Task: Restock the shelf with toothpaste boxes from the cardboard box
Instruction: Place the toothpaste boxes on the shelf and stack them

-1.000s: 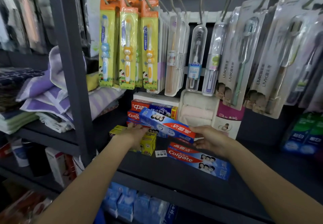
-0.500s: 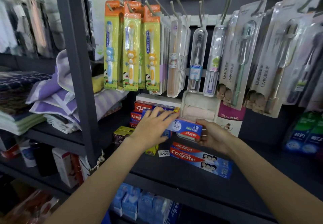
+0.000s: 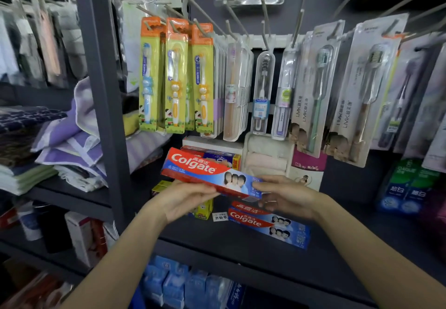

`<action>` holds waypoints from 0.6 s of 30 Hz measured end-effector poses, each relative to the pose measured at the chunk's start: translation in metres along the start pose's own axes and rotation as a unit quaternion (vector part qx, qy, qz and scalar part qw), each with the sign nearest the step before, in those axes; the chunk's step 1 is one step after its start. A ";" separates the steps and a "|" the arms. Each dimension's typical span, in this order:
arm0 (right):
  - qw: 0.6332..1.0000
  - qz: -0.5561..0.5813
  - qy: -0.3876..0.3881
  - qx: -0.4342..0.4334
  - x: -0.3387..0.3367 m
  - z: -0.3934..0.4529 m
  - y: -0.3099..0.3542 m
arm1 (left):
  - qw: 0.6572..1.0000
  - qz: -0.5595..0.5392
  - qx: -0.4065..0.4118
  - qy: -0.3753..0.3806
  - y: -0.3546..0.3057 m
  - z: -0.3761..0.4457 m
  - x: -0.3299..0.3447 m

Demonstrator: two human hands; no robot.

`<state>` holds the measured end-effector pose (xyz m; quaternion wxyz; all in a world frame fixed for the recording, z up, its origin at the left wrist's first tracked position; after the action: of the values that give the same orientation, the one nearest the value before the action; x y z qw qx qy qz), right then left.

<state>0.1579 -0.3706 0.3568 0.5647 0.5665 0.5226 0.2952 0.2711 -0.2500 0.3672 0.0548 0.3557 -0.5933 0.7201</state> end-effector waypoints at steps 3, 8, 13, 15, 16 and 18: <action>0.999 -0.029 0.019 -0.015 0.008 0.001 0.000 | 1.000 -0.017 -0.009 0.006 0.003 -0.004 -0.009; 0.984 -0.028 -0.170 -0.053 -0.023 0.011 0.007 | 0.986 0.054 0.087 -0.131 -0.010 0.006 -0.054; 0.916 -0.268 -0.294 -0.045 -0.042 0.031 0.007 | 0.826 0.525 0.131 -0.158 -0.019 0.016 -0.080; 0.907 -0.303 -0.289 -0.043 -0.037 0.049 0.003 | 0.776 0.616 0.111 -0.082 -0.004 0.023 -0.072; 0.904 -0.317 -0.282 -0.043 -0.032 0.059 0.003 | 0.746 0.656 0.094 -0.056 0.004 0.028 -0.072; 0.898 -0.351 -0.263 -0.033 -0.020 0.079 0.001 | 0.665 0.744 0.048 -0.036 0.018 0.040 -0.080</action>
<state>0.2254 -0.4148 0.3481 0.7667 0.3848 0.5098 -0.0647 0.3386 -0.2632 0.3081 -0.5379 -0.1762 -0.6269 0.5353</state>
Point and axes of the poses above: each hand's wrist, its own z-axis towards the middle knuckle, its own x-axis out of the palm, y = z × x, the point moved 9 cm from there along z, towards the middle knuckle, and after that the axes turned 11 degrees about -z, right-handed, at the moved point
